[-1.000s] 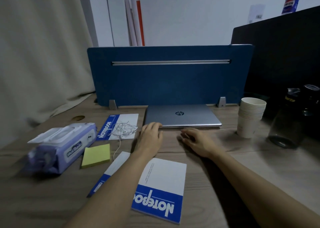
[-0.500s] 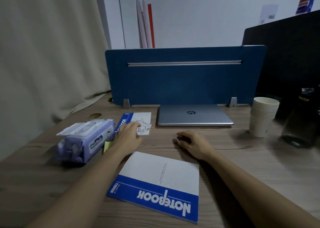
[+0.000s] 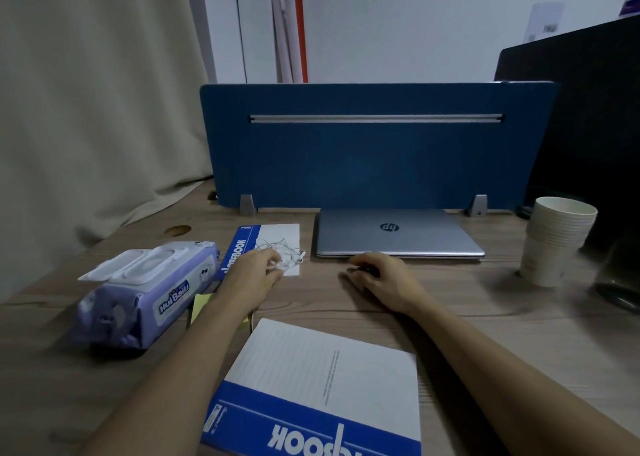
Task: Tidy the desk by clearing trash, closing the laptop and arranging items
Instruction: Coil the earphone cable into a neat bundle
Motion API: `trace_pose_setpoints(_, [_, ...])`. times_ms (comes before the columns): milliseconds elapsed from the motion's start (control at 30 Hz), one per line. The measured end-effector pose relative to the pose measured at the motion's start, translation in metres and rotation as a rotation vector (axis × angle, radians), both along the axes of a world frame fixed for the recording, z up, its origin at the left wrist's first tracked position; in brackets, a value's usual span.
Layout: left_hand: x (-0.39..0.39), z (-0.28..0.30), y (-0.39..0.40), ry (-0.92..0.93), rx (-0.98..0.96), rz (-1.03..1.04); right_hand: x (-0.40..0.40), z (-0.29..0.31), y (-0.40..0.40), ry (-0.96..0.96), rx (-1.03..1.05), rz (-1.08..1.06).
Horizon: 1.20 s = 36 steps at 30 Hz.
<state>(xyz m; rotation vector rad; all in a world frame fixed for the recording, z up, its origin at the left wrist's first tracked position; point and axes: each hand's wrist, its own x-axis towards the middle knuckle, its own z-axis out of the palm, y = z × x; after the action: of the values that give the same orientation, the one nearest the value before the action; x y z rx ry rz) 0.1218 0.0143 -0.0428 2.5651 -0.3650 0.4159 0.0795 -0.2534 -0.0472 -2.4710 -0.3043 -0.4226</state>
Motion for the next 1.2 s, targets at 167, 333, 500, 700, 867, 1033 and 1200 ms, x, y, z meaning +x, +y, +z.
trace_pose_setpoints(167, [-0.003, 0.008, -0.006, -0.068, -0.063, -0.054, 0.0, 0.001, -0.003, 0.007, 0.065, 0.01])
trace_pose_setpoints(333, [-0.01, 0.019, -0.021, -0.069, -0.188, -0.142, -0.003, -0.001, -0.005, 0.017, 0.17, 0.008])
trace_pose_setpoints(500, [-0.01, 0.03, -0.04, -0.044, -0.341, -0.25, -0.005, 0.0, -0.006, 0.019, 0.293, 0.015])
trace_pose_setpoints(700, [-0.004, 0.028, -0.061, 0.043, -0.452, -0.285, -0.008, 0.003, -0.004, 0.059, 0.354, 0.094])
trace_pose_setpoints(867, [-0.004, 0.017, -0.055, 0.057, -0.488, -0.268, -0.007, 0.003, -0.004, 0.046, 0.344, 0.082])
trace_pose_setpoints(1033, [-0.007, 0.018, -0.042, -0.021, -0.332, -0.226, -0.009, 0.009, -0.013, 0.013, 0.63, -0.007])
trace_pose_setpoints(1200, [-0.012, 0.022, -0.035, -0.14, -0.213, -0.217, -0.016, 0.021, -0.028, -0.016, 0.979, -0.009])
